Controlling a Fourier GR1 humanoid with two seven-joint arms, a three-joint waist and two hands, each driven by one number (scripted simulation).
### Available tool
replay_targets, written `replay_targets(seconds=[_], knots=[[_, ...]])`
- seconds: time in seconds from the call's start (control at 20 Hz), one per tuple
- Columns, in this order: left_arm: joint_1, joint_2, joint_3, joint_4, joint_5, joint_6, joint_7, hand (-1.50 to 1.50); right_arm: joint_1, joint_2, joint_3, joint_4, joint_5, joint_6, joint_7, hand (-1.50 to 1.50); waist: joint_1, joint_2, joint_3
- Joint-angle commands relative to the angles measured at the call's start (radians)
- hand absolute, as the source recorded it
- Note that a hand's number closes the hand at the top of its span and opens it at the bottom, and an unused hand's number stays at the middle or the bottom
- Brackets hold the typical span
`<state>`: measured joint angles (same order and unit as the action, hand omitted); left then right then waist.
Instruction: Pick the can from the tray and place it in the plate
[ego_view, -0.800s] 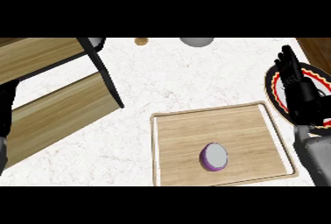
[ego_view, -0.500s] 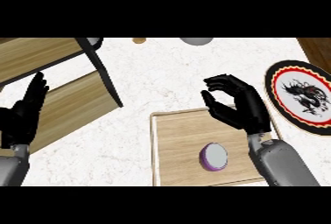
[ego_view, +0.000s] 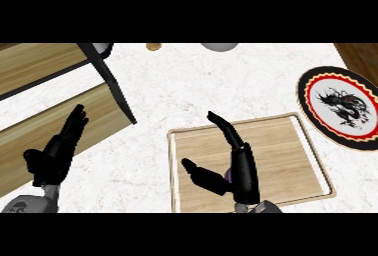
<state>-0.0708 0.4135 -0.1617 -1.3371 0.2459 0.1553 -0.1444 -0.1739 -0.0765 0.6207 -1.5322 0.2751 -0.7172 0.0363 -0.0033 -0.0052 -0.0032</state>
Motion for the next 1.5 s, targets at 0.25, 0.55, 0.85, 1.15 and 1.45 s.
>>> replay_targets(seconds=[0.25,0.55,0.85,1.15,1.45], knots=[[0.003,0.008,0.045,0.036,0.006,-0.075,-0.028,0.00,0.272,-0.046,0.145,-0.244,0.431,-0.170,0.193,-1.50,-0.010,0.001,0.002],[-0.030,-0.029,0.033,0.024,-0.010,-0.034,0.003,0.00,0.333,-0.142,0.108,-0.375,0.651,0.125,0.510,-1.50,-0.019,0.001,0.000],[-0.004,-0.034,0.029,0.014,-0.023,-0.030,-0.001,0.00,0.368,-0.226,0.146,-0.526,0.720,0.473,0.767,-1.50,-0.007,0.001,0.000],[-0.041,-0.069,0.027,0.068,-0.059,-0.033,-0.016,0.00,0.272,-0.128,0.128,-0.664,0.673,0.750,1.020,-1.50,-0.001,0.005,0.002],[-0.002,-0.038,0.071,0.021,-0.039,-0.106,0.012,0.00,0.295,-0.104,0.147,-0.591,0.720,0.775,1.036,-1.50,0.000,0.004,0.003]])
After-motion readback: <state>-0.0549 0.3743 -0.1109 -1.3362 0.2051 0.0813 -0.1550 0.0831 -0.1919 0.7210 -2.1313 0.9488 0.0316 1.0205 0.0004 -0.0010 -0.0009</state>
